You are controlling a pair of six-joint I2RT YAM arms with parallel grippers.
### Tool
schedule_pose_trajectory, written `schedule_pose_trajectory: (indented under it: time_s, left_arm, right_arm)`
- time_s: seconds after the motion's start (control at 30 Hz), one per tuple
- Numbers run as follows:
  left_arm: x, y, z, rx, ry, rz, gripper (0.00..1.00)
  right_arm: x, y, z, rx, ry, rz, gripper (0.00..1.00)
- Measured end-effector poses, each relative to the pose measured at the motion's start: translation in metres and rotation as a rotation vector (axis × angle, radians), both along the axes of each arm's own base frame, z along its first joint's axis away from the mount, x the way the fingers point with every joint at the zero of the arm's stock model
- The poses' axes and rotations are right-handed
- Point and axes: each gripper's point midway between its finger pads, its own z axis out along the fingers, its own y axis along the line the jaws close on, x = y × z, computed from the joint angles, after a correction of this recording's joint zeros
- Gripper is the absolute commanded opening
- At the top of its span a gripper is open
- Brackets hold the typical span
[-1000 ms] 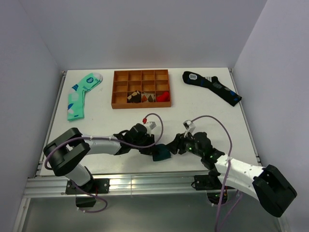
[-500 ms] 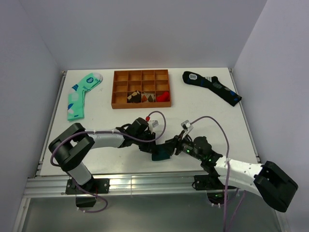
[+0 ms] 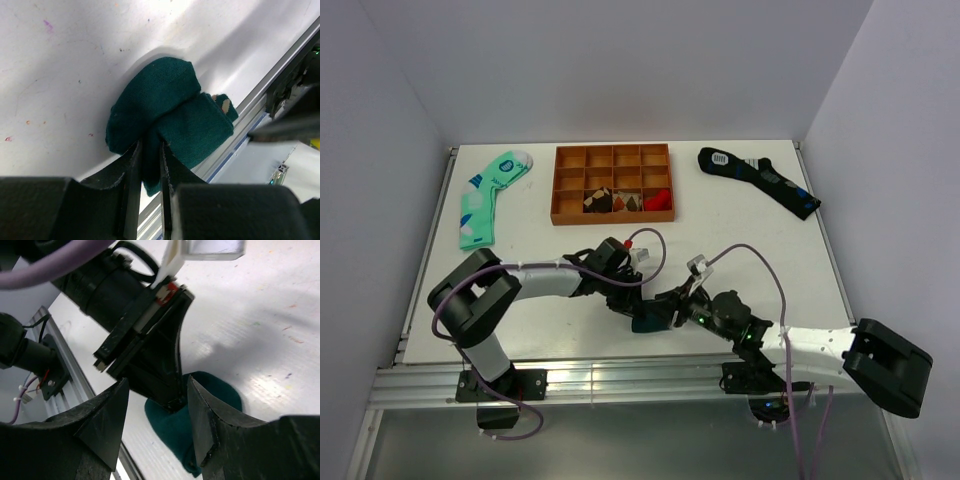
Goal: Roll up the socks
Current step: Roll the sock at the center of the board.
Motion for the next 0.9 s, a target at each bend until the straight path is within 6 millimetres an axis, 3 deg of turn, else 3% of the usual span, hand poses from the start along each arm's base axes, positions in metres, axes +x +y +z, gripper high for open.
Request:
schedule_pose_trajectory:
  time_s: [0.3, 0.6, 0.8, 0.9]
  left_arm:
    - [0.000, 0.004, -0.001, 0.031, 0.015, -0.015, 0.00]
    - [0.000, 0.005, -0.002, 0.055, 0.027, -0.041, 0.00]
    - [-0.001, 0.006, -0.003, 0.068, 0.039, -0.056, 0.00]
    - [-0.001, 0.006, -0.003, 0.070, 0.041, -0.060, 0.00]
  right_arm:
    - [-0.018, 0.012, -0.013, -0.038, 0.017, 0.002, 0.56]
    - [-0.027, 0.020, -0.015, -0.015, 0.039, -0.041, 0.55]
    - [-0.042, 0.011, -0.045, -0.110, 0.116, -0.084, 0.54]
    - [-0.045, 0.005, -0.050, -0.129, 0.144, -0.116, 0.55]
